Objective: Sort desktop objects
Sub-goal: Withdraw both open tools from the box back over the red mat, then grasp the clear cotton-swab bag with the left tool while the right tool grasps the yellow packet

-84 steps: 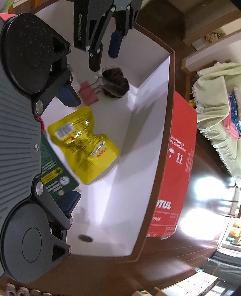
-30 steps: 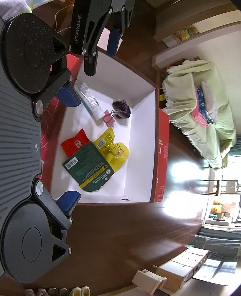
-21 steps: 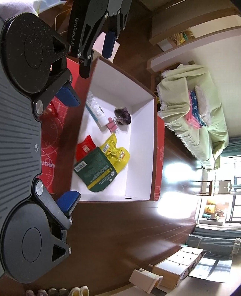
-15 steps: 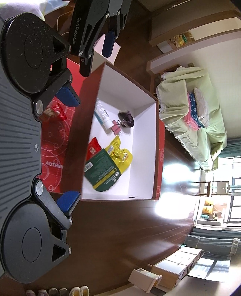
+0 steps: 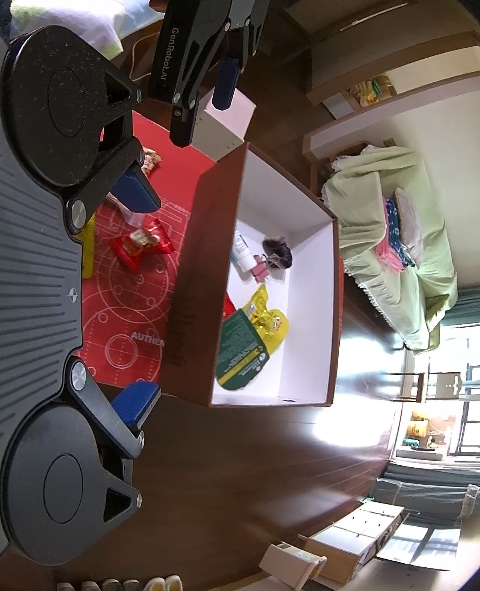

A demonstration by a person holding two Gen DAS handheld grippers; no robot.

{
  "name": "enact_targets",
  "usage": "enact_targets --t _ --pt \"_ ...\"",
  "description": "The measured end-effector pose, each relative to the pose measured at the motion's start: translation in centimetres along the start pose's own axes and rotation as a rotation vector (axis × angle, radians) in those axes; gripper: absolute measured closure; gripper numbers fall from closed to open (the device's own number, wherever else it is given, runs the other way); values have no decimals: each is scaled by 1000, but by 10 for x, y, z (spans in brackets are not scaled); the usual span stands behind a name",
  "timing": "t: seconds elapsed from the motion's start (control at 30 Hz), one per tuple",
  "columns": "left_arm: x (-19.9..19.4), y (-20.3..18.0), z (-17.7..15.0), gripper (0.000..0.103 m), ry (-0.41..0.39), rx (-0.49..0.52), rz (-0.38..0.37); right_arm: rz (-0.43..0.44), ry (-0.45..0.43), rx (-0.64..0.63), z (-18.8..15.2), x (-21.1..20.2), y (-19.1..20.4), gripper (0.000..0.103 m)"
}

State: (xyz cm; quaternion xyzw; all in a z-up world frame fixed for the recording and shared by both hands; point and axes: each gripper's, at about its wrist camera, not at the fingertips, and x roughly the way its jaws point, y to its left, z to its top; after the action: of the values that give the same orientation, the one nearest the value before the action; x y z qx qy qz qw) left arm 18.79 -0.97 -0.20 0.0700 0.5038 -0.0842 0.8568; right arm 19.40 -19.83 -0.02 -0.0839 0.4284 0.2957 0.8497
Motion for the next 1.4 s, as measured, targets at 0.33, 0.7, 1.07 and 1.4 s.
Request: enact_targets --t 0.33,0.7,1.07,1.4 --pt "-3 4 -41 35 43 -30 0 -8 44 -16 -31 0 4 3" --pt "0 13 -83 35 95 -79 -8 33 111 -13 -61 6 16 3" --pt "5 23 -104 35 131 -118 -6 63 197 -26 -88 22 29 3" --pt "21 19 -108 35 173 -96 -29 70 258 -24 -95 42 41 3"
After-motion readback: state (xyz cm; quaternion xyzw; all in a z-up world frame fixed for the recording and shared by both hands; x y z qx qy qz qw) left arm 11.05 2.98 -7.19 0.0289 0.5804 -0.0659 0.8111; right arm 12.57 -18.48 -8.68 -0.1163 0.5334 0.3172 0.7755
